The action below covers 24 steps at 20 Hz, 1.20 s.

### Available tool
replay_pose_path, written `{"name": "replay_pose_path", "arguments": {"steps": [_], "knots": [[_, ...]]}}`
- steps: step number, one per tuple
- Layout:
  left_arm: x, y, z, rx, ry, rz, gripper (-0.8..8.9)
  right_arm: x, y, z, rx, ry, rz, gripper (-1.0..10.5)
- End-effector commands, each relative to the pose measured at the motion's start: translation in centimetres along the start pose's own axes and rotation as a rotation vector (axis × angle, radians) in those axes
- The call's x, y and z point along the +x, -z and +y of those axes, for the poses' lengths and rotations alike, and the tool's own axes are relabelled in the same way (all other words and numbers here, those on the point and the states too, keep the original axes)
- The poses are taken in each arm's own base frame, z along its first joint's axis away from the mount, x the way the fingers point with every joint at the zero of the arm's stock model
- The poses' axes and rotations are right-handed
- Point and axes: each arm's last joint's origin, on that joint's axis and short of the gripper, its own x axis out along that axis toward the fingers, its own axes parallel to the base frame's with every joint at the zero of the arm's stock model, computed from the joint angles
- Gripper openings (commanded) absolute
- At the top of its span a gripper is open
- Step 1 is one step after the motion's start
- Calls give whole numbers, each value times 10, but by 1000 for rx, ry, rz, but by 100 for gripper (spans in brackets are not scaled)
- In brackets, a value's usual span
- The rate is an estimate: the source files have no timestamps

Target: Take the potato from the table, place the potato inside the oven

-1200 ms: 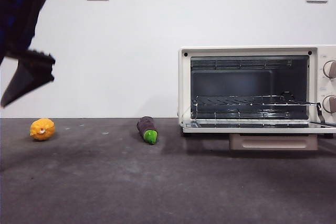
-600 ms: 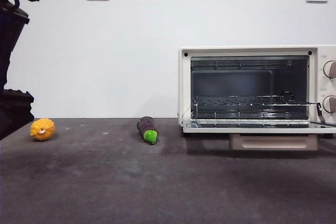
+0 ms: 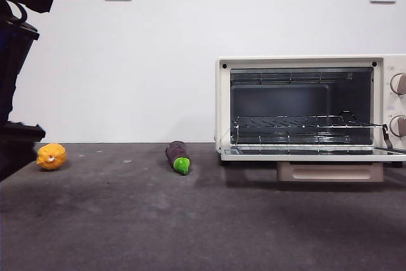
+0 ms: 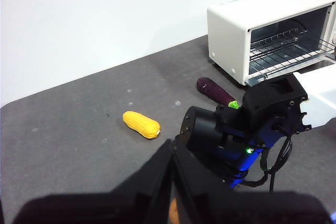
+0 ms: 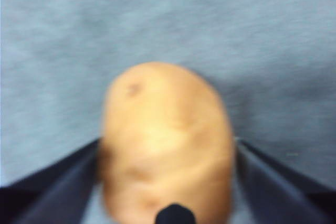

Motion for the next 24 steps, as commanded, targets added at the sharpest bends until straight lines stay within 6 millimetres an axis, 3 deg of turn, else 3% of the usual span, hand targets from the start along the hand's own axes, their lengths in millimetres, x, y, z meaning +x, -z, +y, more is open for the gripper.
{"name": "replay_pose_path", "arguments": {"steps": [1, 8, 12, 15, 20, 24], "knots": [[-2, 1, 2, 5, 1, -12, -7, 0, -2, 3, 26, -34, 2, 151], [-2, 1, 2, 4, 1, -12, -7, -82, -37, 9, 31, 47, -66, 154], [-2, 1, 2, -5, 1, -12, -7, -130, -40, 9, 39, 170, -62, 154], [-2, 1, 1, -26, 1, -11, -6, -148, -38, 8, 64, 255, -56, 155], [-2, 1, 1, -53, 2, -11, -6, -169, -41, 12, 96, 215, -101, 156], [-2, 1, 1, -76, 9, -10, -6, -211, -42, 18, 96, 161, -175, 158]]}}
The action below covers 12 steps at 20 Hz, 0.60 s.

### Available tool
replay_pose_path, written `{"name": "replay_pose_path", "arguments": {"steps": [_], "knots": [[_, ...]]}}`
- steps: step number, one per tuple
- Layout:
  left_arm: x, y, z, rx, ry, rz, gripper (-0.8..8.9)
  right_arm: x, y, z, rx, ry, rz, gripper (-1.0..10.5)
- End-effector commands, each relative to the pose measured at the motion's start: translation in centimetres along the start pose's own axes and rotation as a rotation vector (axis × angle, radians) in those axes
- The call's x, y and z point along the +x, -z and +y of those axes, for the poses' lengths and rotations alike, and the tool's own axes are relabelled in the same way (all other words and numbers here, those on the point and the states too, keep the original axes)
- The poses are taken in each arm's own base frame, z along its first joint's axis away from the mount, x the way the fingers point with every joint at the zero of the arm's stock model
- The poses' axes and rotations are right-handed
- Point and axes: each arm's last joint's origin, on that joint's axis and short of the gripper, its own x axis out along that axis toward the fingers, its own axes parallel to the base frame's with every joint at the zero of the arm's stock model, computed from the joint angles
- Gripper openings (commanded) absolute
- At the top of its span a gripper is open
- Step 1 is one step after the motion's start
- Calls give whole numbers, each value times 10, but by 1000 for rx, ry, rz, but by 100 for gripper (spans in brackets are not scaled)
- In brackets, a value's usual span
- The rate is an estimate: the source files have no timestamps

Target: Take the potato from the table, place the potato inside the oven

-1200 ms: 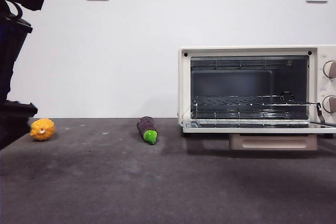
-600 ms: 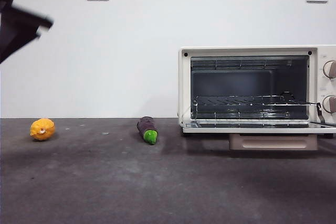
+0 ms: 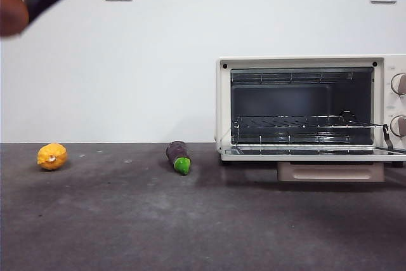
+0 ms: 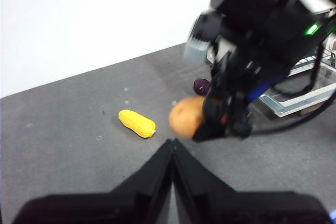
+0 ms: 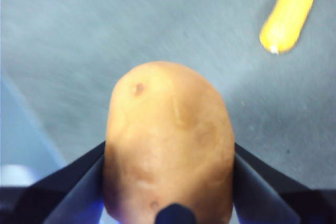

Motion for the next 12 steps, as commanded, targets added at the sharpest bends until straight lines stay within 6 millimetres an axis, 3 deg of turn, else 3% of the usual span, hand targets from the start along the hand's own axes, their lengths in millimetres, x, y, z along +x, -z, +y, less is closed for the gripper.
{"name": "replay_pose_path", "arguments": {"steps": [1, 7, 10, 12], "knots": [[-2, 1, 1, -34, 4, -11, -6, -35, -3, -1, 12, -11, -37, 158], [-2, 1, 1, -68, 4, -11, -6, -90, 4, -11, -24, 139, -42, 158], [-2, 1, 1, -72, 5, -11, -5, -109, 31, -24, -40, 367, 56, 158], [-2, 1, 1, -72, 4, -11, -5, -122, 53, -45, 0, 504, 107, 158]]}}
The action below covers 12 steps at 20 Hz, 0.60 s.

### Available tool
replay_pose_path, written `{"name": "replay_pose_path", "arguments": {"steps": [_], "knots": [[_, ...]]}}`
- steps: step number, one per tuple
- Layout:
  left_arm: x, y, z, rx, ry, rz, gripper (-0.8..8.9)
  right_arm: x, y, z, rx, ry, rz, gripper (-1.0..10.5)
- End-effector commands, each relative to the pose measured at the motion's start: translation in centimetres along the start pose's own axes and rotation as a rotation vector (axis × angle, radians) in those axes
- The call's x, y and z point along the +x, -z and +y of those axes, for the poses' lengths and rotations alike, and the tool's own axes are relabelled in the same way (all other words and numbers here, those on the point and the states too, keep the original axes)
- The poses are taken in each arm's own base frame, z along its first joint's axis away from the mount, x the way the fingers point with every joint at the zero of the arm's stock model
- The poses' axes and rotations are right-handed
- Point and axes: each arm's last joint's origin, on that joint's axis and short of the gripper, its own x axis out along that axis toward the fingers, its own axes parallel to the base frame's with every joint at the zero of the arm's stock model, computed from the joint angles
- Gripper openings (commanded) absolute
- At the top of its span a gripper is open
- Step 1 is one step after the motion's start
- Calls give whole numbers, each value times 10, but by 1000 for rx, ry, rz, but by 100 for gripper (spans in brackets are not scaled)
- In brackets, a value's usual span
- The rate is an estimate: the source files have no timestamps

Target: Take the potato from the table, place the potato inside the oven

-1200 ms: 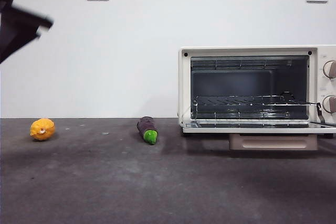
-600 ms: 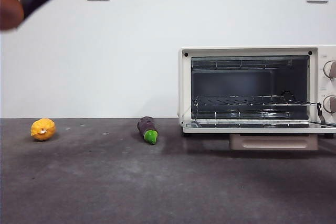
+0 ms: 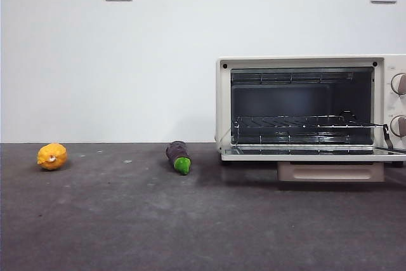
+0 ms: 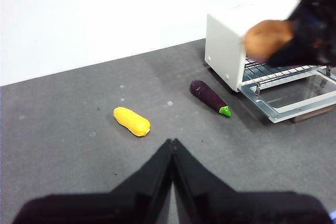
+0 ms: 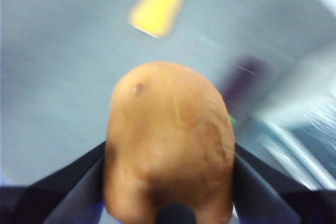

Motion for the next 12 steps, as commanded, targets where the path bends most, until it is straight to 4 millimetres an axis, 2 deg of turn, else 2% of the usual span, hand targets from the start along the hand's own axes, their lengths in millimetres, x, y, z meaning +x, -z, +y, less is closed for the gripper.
{"name": "replay_pose_path", "arguments": {"steps": [1, 4, 6, 12], "knots": [[-2, 1, 1, -16, 2, -11, -6, 5, 30, -24, 33, 106, 115, 158], [-1, 1, 1, -23, 2, -10, -6, 12, 65, -63, 130, 179, 221, 158], [-1, 1, 1, -30, 1, -8, -5, 18, 87, -80, 169, 220, 291, 158], [11, 8, -5, -34, -13, 38, -5, 57, 156, -107, 268, 185, 278, 159]]}}
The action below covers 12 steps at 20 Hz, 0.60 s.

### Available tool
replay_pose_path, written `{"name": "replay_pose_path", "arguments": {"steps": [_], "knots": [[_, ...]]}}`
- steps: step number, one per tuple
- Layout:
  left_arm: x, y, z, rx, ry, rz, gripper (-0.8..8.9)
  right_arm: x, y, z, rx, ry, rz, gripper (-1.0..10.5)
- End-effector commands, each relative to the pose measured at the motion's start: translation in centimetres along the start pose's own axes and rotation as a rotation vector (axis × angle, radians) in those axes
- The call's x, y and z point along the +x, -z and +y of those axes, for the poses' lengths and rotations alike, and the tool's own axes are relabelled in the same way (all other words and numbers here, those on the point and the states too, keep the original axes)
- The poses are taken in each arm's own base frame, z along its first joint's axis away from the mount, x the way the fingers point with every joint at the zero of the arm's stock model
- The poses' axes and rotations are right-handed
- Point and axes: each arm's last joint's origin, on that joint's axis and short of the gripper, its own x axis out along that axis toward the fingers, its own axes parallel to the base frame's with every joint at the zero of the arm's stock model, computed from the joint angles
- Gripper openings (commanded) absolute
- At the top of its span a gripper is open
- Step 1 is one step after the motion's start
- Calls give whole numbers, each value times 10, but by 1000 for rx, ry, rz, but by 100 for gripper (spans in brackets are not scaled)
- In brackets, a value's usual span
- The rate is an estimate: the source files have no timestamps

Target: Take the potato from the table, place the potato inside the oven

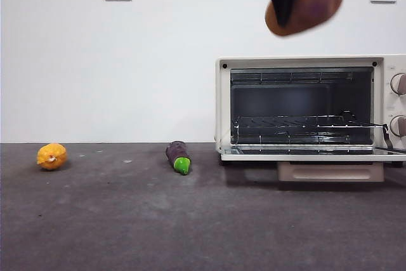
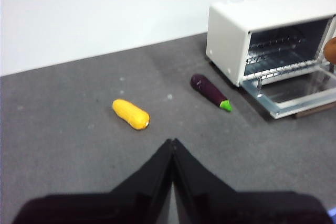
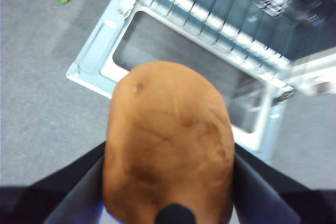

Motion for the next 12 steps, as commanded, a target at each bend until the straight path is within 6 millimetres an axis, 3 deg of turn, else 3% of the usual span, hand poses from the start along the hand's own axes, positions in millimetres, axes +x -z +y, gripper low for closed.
{"name": "replay_pose_path", "arguments": {"steps": [1, 5, 12], "knots": [[6, 5, -3, -21, -3, 20, -5, 34, 22, -11, 41, -22, 31, 159], [27, 18, -13, 24, -21, 102, -5, 78, 28, -35, 215, -29, -44, 158], [46, 30, -23, 52, -38, 182, -5, 103, 9, -47, 325, -44, -216, 158]]}}
